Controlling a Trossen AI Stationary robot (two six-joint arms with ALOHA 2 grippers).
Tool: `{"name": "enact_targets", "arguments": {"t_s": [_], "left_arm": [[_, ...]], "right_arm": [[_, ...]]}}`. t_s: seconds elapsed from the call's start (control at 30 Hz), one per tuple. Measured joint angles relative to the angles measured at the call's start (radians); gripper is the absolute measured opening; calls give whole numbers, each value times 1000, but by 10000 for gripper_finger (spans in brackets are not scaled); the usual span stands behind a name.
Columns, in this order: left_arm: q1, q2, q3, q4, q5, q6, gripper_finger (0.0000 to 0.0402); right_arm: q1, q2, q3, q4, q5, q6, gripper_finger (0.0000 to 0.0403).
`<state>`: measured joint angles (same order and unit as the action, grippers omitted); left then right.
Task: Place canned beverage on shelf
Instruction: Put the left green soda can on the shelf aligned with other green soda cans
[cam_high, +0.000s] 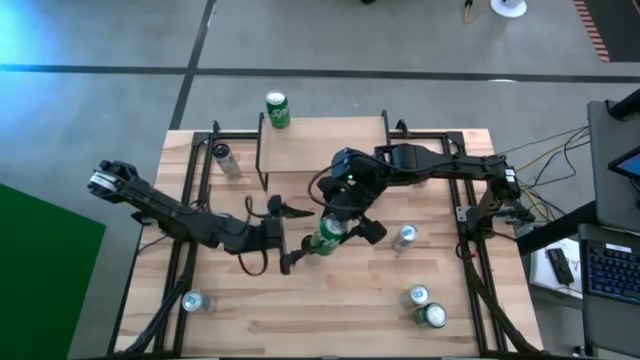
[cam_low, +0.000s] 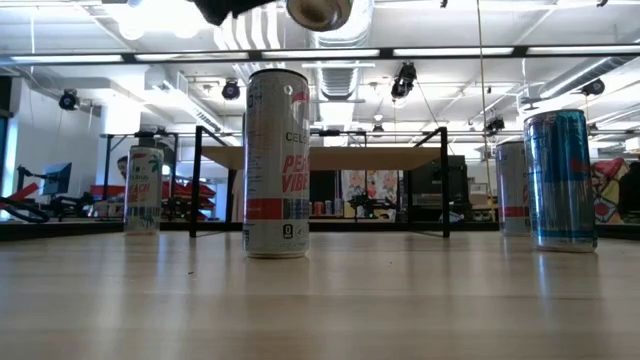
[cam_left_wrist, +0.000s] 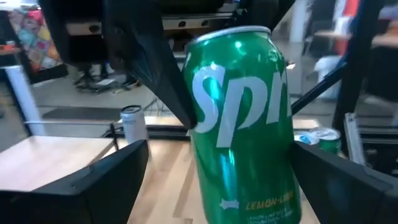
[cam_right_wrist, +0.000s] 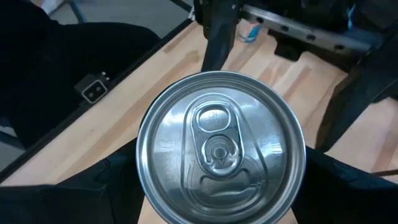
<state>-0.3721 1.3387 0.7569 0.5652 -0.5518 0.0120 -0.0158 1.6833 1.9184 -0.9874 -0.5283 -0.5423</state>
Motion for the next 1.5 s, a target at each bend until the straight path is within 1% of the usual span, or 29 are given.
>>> {"name": "enact_targets", "arguments": {"t_s": [0.1,0.2,0.3,0.37,0.57,0.67,0.8,0.9,1.0,1.2,1.3,1.37,1.5], "left_arm": [[44,0,-31,33,103,-25,373],[78,19,-33,46,175,-59,373],[98,48,3,37,228,-57,373],[108,64,41,-4,259,-51,373],[133,135,221,-284,267,-68,367],[133,183,295,-357,279,-62,342],[135,221,345,-399,286,-78,298],[135,220,345,-396,289,-87,278],[136,207,322,-384,298,-81,278],[133,186,308,-383,299,-43,322],[133,185,307,-380,281,-31,332],[130,184,307,-382,243,-31,329],[131,184,306,-382,235,-32,306]], "right_arm": [[-2,6,-7,29,4,0,287],[-2,8,-8,25,9,-6,287],[-2,8,-8,32,5,-15,287],[-2,8,-8,31,3,-16,287],[-2,8,-9,27,9,-8,296],[-2,8,-9,28,6,2,297],[-2,4,-9,12,18,-1,297],[-2,-2,-9,5,25,-10,298],[-1,-2,-9,5,51,-9,298],[-3,-7,-9,-14,39,19,299],[-4,-8,-13,-23,39,18,299],[-4,-8,-16,-19,43,18,299],[-4,-8,-17,-19,50,17,302]]}}
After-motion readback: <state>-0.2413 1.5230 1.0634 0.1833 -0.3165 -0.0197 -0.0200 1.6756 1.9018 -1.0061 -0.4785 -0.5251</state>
